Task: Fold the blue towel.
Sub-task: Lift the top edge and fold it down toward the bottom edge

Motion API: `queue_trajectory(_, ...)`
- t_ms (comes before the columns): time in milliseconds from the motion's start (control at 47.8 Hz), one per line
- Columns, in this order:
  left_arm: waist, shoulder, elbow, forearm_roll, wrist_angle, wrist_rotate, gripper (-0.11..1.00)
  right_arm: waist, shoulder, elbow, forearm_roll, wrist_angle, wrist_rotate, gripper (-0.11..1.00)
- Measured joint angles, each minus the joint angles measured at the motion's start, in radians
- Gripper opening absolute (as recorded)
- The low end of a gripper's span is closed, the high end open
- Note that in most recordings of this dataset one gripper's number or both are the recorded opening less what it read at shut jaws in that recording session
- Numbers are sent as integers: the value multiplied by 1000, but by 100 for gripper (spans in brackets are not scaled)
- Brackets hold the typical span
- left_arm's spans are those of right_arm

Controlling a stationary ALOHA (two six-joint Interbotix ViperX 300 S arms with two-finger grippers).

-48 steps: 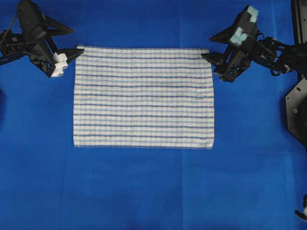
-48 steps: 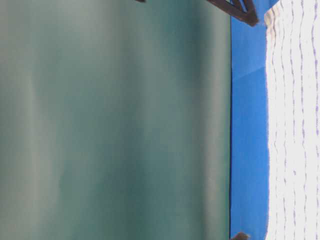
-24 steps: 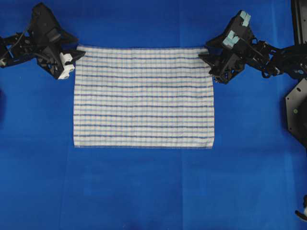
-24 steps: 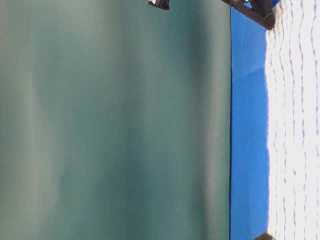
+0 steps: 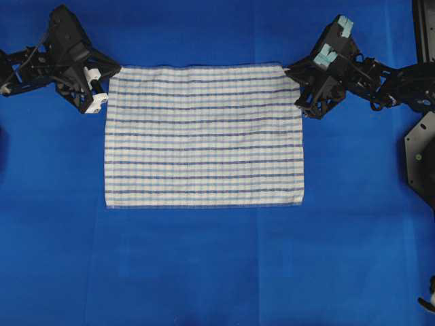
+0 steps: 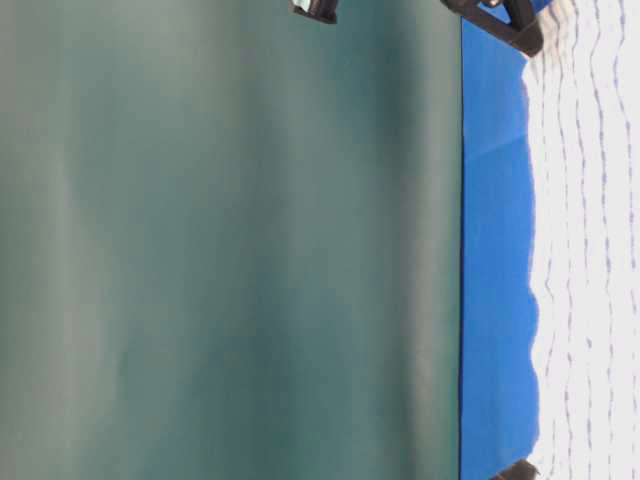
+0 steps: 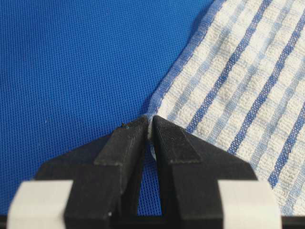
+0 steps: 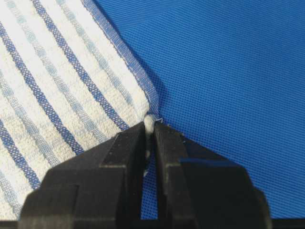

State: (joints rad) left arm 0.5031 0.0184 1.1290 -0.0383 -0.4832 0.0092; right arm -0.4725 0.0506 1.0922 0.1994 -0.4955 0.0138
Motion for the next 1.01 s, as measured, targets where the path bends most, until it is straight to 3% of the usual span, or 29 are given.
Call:
queue_trajectory(398, -20, -161, -6, 0, 117, 3, 4, 2, -190, 29, 0, 101, 0, 11)
queue_trajectory(691, -67, -238, 3, 0, 137, 2, 4, 32, -215, 28, 0, 132, -2, 11)
queue_trajectory(1005, -201, -357, 38, 0, 170, -14, 4, 141, -342, 51, 28, 242, 3, 11)
